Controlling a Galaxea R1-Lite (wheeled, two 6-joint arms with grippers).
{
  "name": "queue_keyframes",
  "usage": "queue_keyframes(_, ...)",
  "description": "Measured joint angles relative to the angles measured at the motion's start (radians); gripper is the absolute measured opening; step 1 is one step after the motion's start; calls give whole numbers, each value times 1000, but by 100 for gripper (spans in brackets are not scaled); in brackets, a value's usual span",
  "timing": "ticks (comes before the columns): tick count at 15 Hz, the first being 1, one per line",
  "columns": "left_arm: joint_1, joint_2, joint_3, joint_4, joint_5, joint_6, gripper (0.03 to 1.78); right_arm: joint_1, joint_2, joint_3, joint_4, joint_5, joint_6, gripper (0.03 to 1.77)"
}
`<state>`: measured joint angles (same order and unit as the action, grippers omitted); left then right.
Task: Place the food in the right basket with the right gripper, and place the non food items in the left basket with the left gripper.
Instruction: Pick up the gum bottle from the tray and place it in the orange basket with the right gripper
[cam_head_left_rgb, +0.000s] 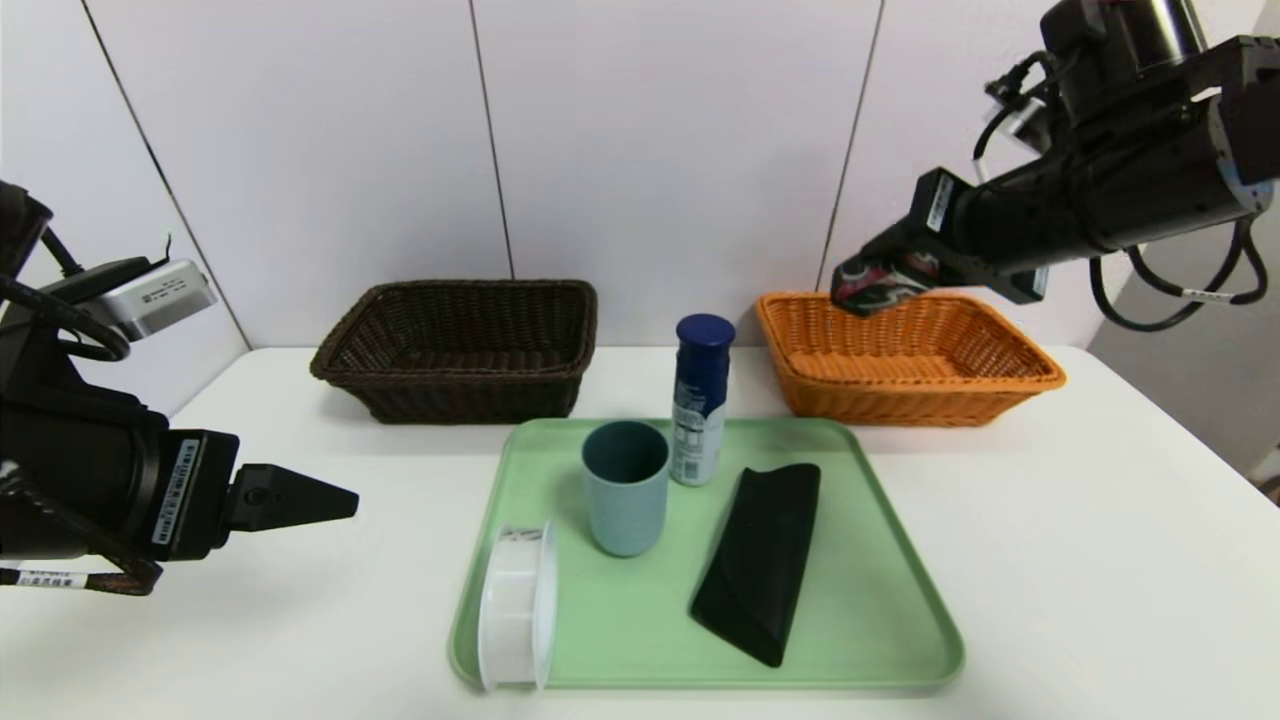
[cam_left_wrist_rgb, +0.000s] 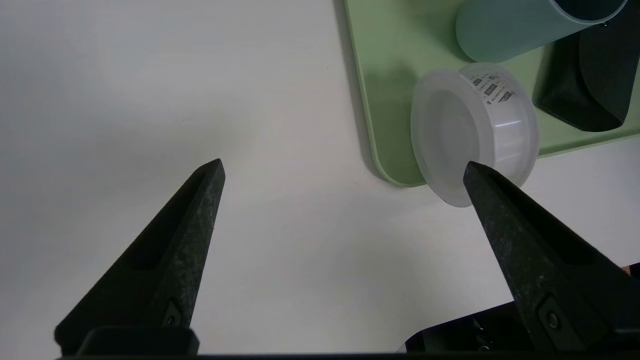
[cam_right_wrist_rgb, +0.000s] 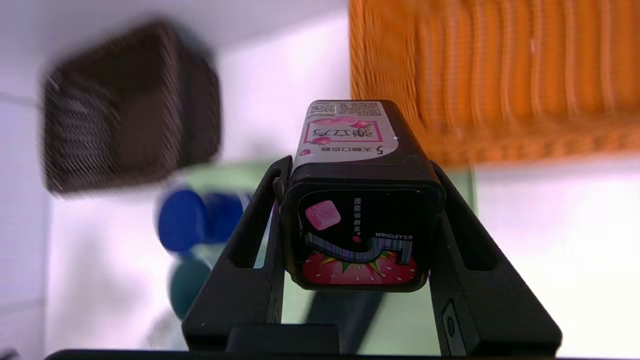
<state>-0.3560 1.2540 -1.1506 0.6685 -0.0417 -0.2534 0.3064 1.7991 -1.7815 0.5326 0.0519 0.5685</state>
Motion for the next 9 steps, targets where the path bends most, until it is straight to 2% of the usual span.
queue_keyframes(7, 0, 3, -3, -9, 2, 0, 169, -106, 195, -9, -211, -8, 64, 78)
queue_keyframes(9, 0, 6, -4, -9, 2, 0, 169, -124, 251, -13, -224, -9, 66, 78)
